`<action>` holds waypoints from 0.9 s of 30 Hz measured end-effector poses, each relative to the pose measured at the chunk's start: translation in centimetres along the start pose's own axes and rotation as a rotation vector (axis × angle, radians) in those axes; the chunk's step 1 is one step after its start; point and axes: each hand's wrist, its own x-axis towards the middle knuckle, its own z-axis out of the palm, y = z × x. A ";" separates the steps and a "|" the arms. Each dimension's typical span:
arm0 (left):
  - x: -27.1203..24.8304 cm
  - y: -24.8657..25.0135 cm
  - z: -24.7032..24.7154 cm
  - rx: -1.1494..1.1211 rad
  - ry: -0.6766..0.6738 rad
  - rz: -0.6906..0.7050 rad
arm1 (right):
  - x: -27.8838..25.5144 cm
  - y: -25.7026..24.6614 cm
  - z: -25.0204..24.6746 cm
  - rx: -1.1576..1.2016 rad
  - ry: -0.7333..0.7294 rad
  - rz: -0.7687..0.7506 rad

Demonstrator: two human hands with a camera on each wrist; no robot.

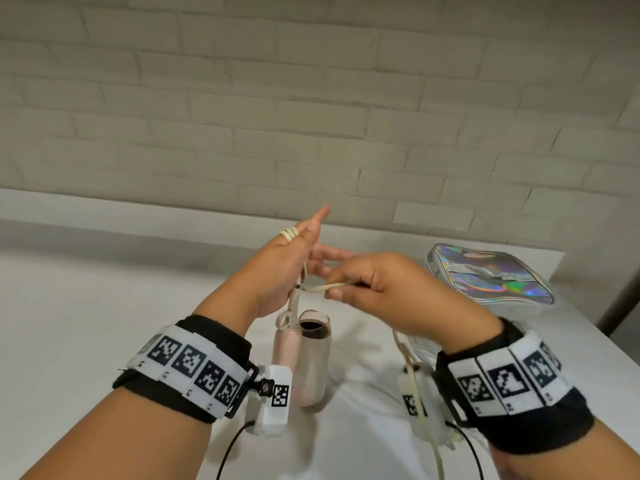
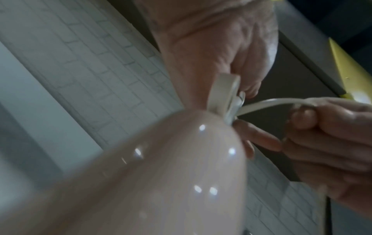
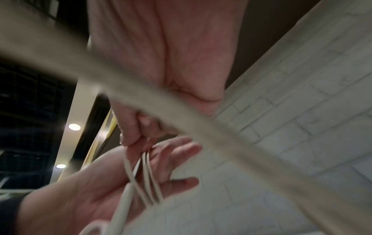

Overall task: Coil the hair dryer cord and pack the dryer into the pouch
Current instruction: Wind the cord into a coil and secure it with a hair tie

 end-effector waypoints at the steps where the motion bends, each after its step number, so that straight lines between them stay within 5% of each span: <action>1: -0.2 0.2 0.2 0.065 -0.030 -0.012 | 0.0 -0.4 -0.7 0.029 0.036 -0.003; 8: -1.9 1.0 1.1 0.016 -0.449 -0.125 | 1.1 -1.2 -4.0 0.174 0.219 -0.063; 12: -2.5 1.3 1.9 0.019 -0.541 -0.079 | 3.0 0.4 -2.8 0.248 0.300 -0.032; 17: -1.9 0.7 2.3 -0.116 -0.430 0.001 | 3.2 3.3 1.1 0.466 0.215 0.151; 23: -0.9 0.3 2.8 -0.332 -0.110 0.056 | 2.2 3.6 5.9 0.192 -0.002 0.231; 27: -0.1 -0.2 1.6 -0.152 0.047 0.070 | 1.1 4.4 6.2 0.093 -0.133 0.184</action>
